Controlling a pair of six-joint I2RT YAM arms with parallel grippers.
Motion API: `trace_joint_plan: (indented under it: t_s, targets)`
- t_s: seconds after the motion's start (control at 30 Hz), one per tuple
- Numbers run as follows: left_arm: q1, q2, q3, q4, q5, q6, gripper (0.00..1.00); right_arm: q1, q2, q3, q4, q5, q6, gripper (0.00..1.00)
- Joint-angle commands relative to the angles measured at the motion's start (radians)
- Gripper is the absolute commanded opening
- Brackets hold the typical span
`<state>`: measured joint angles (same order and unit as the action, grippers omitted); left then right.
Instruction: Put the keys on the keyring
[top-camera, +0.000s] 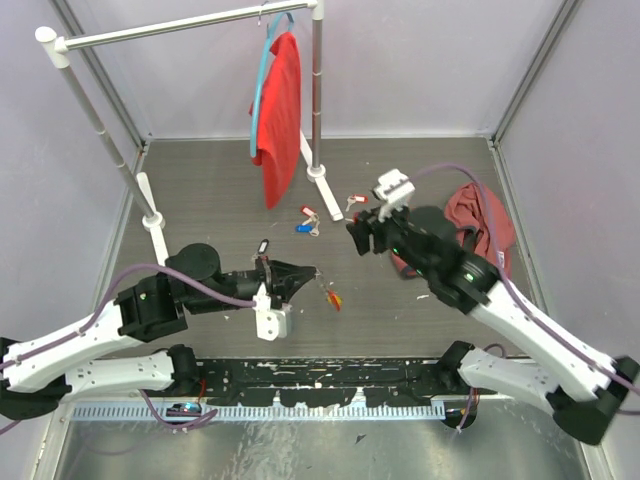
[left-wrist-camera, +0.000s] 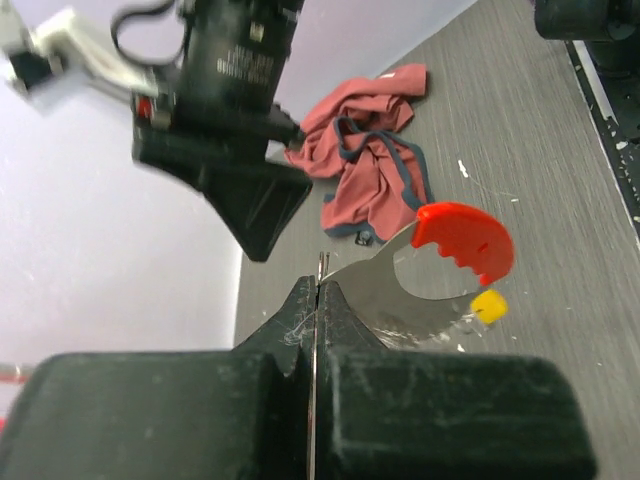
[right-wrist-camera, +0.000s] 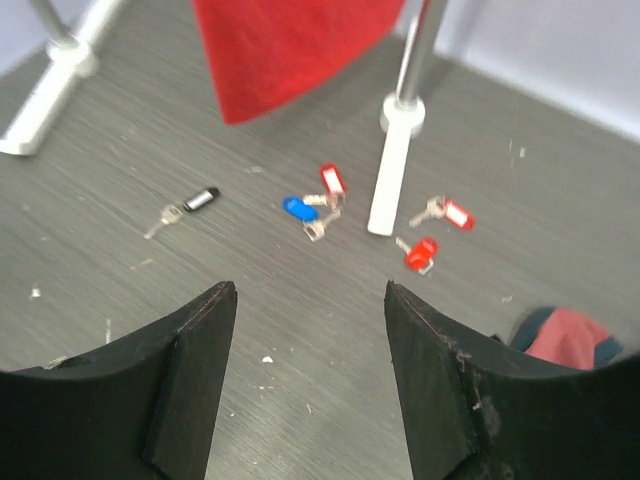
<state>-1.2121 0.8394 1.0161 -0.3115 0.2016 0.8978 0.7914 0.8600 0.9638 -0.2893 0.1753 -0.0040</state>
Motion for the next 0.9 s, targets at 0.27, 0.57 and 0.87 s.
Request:
trace_joint_plan:
  t_s: [0.27, 0.57, 0.87]
  targets:
    - [0.162, -0.061, 0.013, -0.115, -0.139, -0.448, 0.0, -0.308, 0.554, 0.219, -0.042, -0.074, 0.313, 0.61]
    - [0.338, -0.052, -0.044, -0.053, -0.032, -0.617, 0.0, -0.374, 0.857, 0.383, -0.057, -0.041, 0.351, 0.59]
    - [0.431, -0.023, -0.086, 0.015, 0.03, -0.654, 0.0, -0.384, 1.066, 0.521, -0.106, 0.014, 0.38, 0.51]
